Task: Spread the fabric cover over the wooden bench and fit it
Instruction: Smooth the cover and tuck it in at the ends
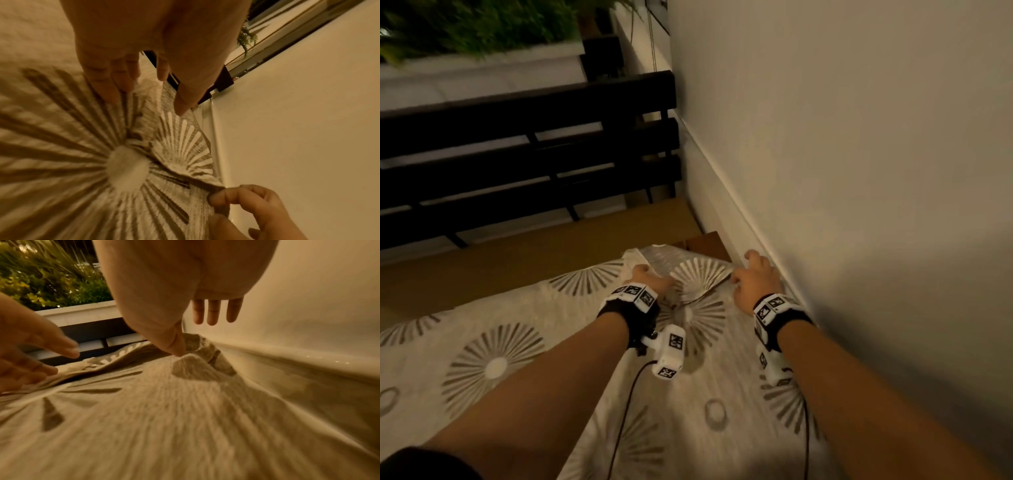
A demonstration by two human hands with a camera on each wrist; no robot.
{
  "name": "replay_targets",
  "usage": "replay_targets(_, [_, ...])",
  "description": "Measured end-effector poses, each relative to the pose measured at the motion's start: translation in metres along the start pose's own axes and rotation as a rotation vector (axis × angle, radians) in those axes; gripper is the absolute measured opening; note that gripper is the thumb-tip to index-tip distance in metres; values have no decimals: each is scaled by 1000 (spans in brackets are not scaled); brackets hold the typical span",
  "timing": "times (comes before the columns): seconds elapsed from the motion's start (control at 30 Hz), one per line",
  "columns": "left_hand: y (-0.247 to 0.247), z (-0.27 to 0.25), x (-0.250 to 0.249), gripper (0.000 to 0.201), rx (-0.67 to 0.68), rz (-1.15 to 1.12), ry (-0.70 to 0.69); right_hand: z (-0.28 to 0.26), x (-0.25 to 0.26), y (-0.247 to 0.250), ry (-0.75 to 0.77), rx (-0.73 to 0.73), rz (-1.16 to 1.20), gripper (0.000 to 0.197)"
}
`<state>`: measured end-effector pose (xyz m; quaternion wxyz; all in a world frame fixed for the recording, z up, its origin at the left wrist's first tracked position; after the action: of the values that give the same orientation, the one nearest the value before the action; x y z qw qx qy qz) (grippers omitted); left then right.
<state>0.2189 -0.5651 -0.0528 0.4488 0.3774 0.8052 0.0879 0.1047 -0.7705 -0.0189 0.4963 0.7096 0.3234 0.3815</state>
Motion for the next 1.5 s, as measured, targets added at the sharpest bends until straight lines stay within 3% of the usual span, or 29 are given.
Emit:
replay_targets(0.1, [-8, 7, -12, 86, 5, 67, -86, 15, 1, -6, 46, 81, 79, 24])
replay_targets(0.2, [-17, 10, -22, 75, 101, 226, -222, 28, 4, -11, 78, 137, 155, 22])
replay_targets(0.27, [-17, 5, -28, 83, 154, 379, -275, 34, 3, -11, 66, 124, 190, 22])
replay_targets(0.33, [-19, 1, -27, 100, 217, 679, -291, 38, 4, -12, 71, 123, 206, 22])
replay_targets(0.4, [-22, -4, -30, 102, 251, 889, -342, 41, 5, -12, 80, 148, 228, 22])
replay_targets(0.5, [-22, 1, -50, 65, 258, 991, -456, 48, 1, -13, 77, 178, 304, 23])
replay_targets(0.57, [-19, 5, -62, 52, 315, 1080, -436, 50, 1, -13, 88, 223, 348, 27])
replay_targets(0.67, [-16, 8, -83, 38, 370, 901, -356, 55, -5, -14, 63, 276, 399, 32])
replay_targets(0.77, [-5, 21, -130, 14, 106, 607, -403, 67, -24, -9, -42, 161, 484, 35])
replay_targets(0.83, [-1, 35, -165, 20, -59, 394, -563, 75, -31, -7, -75, 65, 521, 39])
replay_targets(0.87, [-6, 41, -173, 30, -54, 311, -631, 78, -29, -8, -72, 55, 511, 39])
replay_targets(0.93, [-30, 54, -170, 56, 99, 262, -650, 81, -23, -17, -78, 138, 388, 35])
replay_targets(1.0, [-56, 65, -148, 69, 221, 470, -554, 80, -23, -27, -109, 228, 151, 47])
replay_targets(1.07, [-69, 70, -123, 69, 247, 733, -521, 77, -16, -22, -42, 178, 45, 57])
replay_targets(1.13, [-70, 68, -110, 73, 207, 856, -576, 75, 6, -11, 155, 96, 180, 59])
replay_targets(1.23, [-61, 68, -100, 81, 79, 972, -634, 76, 34, -14, 319, 238, 200, 68])
replay_targets(1.33, [-43, 67, -90, 86, 83, 987, -532, 81, 38, -26, 276, 370, 78, 86])
replay_targets(1.5, [7, 53, -52, 95, 89, 1019, -421, 83, 43, -22, 231, 458, -82, 84])
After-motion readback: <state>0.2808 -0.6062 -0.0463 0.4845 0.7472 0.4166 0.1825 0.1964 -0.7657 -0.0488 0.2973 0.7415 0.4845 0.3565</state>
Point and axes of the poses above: each hand's wrist, its own z-axis towards the middle knuckle, its own y-axis out of the back of the hand, x = y × z, the point moved 7 cm from there along z, towards the middle knuckle, and after that the axes turned 7 degrees about -y, right-handed, at the moved point
